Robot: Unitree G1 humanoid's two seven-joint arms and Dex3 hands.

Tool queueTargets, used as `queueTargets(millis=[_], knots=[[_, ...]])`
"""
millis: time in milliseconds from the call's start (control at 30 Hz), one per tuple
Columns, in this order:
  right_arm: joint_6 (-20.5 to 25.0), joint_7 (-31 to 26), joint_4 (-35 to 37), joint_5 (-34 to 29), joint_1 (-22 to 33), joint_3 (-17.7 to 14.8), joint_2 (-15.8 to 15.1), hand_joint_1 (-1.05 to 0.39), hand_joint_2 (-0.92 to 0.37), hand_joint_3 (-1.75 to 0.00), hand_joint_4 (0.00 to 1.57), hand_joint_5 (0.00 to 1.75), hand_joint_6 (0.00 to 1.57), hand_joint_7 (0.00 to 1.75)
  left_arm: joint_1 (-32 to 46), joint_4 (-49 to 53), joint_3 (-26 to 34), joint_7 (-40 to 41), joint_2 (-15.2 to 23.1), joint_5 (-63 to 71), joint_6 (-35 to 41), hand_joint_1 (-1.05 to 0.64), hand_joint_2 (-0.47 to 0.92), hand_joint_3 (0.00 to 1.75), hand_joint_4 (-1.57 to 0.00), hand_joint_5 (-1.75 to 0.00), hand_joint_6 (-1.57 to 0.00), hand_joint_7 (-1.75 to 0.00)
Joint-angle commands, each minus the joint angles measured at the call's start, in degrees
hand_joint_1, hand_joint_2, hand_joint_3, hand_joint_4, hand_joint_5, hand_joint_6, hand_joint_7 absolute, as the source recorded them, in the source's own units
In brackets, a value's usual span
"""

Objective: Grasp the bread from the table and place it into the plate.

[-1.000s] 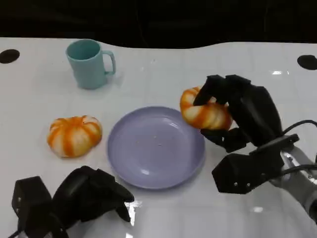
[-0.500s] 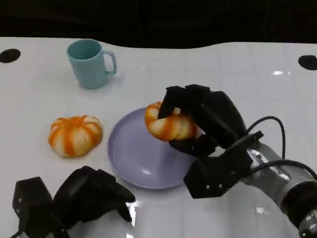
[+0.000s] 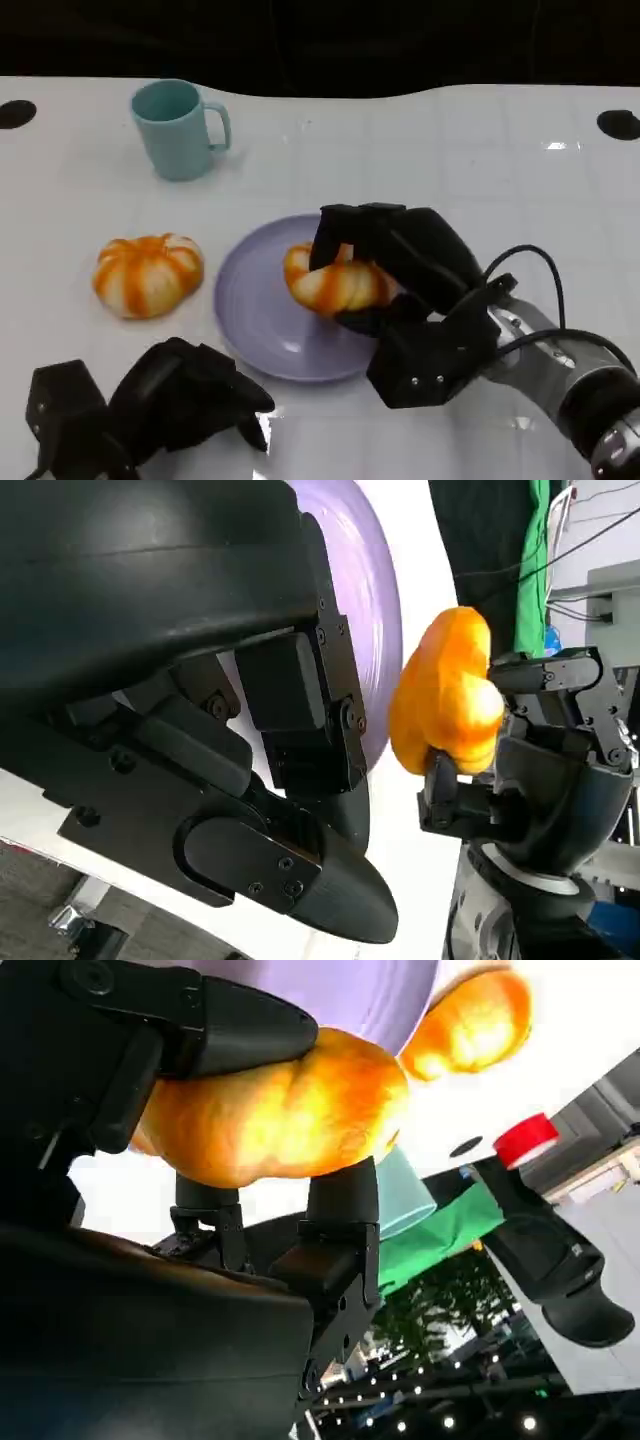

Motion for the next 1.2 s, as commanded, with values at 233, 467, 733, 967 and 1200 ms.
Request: queueTargets(millis=[233, 467, 733, 967, 1200], knots=[[5.81, 14.02, -2.98, 2.19, -1.15, -0.44, -2.11, -0.65, -0.92, -0.35, 0.24, 0.87, 0.34, 0.41, 0.39, 0.15, 0.28, -0.20, 0.74, -0.44, 0.03, -1.05, 0.84, 0.00, -1.24, -0.92, -1.57, -0.05], [11.94, 21.27, -10.09, 1.86, 0.96, 0.27, -4.78, -0.89, -0.92, -0.44, 0.00, 0.58, 0.10, 0.15, 0.40, 0.16, 0.20, 0.16, 0.79, -0.11, -0.30, -1.05, 0.85, 0.00, -1.25, -0.91, -1.57, -0.05], [13.13, 25.58, -16.14, 3.74, 4.16, -0.88, -7.10, -0.94, -0.92, -0.46, 0.00, 0.48, 0.05, 0.09, 0.41, 0.09, 0.11, 0.32, 0.83, 0.11, -0.57, -1.05, 0.85, 0.00, -1.25, -0.91, -1.57, -0.05], [10.17, 28.32, -22.95, 10.56, 10.30, -4.77, -9.27, -0.87, -0.92, -0.42, 0.09, 0.51, 0.14, 0.12, 0.37, 0.15, 0.01, 0.19, 0.83, 0.11, -0.66, -1.05, 0.85, 0.00, -1.24, -0.91, -1.57, -0.04], [6.41, 28.55, -28.62, 16.30, 17.19, -8.90, -10.44, -0.69, -0.92, -0.35, 0.35, 0.73, 0.48, 0.24, 0.25, 0.17, -0.12, 0.13, 0.83, -0.07, -0.32, -1.05, 0.85, 0.00, -1.25, -0.91, -1.57, -0.04]])
